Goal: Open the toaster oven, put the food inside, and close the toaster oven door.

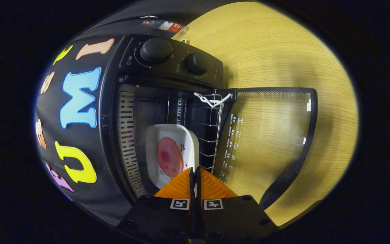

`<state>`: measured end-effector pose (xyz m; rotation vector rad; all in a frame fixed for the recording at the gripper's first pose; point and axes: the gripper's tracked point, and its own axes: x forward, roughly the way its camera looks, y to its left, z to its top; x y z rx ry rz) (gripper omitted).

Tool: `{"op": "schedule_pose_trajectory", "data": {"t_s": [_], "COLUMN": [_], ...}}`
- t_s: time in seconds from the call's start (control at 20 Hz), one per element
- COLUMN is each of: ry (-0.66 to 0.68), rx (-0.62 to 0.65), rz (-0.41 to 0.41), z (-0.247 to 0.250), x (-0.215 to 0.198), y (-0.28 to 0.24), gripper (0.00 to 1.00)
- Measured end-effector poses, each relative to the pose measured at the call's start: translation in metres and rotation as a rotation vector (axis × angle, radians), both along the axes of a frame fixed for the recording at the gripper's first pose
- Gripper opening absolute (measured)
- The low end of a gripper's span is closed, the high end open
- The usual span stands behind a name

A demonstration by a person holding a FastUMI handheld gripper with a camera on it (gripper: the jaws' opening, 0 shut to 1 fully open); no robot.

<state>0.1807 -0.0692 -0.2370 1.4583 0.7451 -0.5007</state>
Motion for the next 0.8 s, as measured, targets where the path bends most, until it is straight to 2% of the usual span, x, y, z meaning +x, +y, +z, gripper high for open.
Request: {"op": "schedule_pose_trajectory", "data": {"t_s": [0.35,0.55,0.6,0.65,0.7,0.8], "ry": [-0.004,-0.047,-0.060,-0.068,-0.080,-0.090], "rx": [-0.026,-0.040,-0.046,-0.052,-0.052,-0.069], "rz": [-0.049,-0.041,-0.037,-0.025,-0.008,0.037], "z": [-0.006,0.003,0.007,0.010,0.015,0.023], "x": [0.021,0.023,0.023,0.023,0.023,0.016], "y": [-0.003,-0.002,-0.002,-0.002,0.000,0.003], "gripper": [0.02,0.12,0.18,0.43,0.52,0.80]}}
